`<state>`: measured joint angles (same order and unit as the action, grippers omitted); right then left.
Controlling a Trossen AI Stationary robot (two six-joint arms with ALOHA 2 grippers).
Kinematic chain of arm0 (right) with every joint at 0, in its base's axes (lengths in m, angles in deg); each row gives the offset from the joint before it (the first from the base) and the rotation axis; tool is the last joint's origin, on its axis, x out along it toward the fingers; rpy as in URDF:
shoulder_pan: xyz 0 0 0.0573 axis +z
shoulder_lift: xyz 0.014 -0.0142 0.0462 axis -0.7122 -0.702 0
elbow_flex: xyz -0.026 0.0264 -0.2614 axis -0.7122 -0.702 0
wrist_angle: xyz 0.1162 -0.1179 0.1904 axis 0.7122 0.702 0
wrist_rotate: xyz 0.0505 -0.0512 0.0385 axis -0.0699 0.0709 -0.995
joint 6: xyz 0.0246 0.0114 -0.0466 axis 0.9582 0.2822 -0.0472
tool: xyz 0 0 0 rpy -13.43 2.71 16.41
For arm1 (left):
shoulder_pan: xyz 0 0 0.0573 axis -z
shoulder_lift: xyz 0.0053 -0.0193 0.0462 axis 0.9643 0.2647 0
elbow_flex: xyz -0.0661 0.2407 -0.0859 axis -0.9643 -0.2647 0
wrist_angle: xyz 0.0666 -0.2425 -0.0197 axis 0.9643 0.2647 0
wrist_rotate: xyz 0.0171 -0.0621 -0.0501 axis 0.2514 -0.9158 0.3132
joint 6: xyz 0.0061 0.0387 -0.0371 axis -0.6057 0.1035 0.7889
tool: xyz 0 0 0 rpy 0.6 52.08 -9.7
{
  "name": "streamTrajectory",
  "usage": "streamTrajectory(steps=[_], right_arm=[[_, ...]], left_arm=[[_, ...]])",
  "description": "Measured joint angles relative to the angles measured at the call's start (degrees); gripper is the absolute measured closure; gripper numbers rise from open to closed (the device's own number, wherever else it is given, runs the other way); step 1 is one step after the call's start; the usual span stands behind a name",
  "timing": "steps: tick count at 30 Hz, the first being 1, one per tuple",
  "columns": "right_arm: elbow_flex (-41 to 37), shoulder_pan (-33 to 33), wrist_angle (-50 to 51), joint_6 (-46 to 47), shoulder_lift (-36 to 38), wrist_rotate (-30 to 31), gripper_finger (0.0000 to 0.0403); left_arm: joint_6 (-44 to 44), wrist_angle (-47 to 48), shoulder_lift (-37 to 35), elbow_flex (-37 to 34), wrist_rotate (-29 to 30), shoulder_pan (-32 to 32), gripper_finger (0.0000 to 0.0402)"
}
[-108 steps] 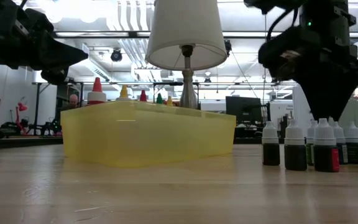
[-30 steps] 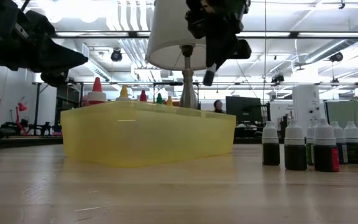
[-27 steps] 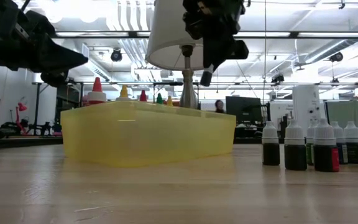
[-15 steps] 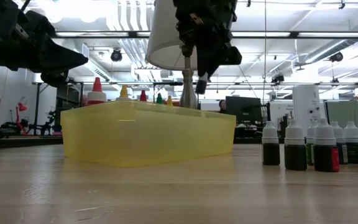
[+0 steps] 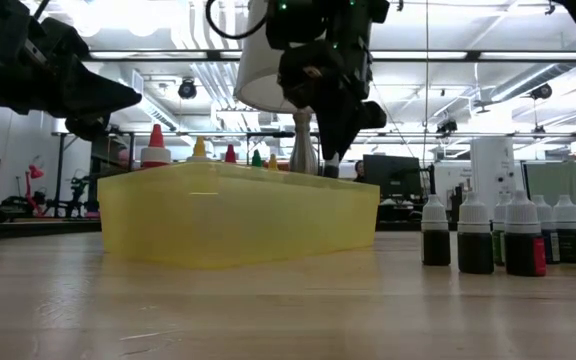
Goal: Pick & Place food coloring
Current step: Put the small purple food coloring bottle into the yellow bin
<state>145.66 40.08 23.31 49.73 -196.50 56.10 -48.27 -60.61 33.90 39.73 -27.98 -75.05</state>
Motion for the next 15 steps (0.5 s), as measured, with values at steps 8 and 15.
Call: streamTrajectory(steps=[8, 15], right_arm=[[-0.3, -0.6, 0.0, -0.2, -0.3, 1.3, 0.0344], [-2.1, -0.7, -0.2, -0.2, -0.3, 1.7, 0.0344]], left_arm=[[0.0, 0.1, 0.0, 0.0, 0.0, 0.0, 0.0401], [0.0, 0.1, 0.0, 0.0, 0.0, 0.0, 0.0401]])
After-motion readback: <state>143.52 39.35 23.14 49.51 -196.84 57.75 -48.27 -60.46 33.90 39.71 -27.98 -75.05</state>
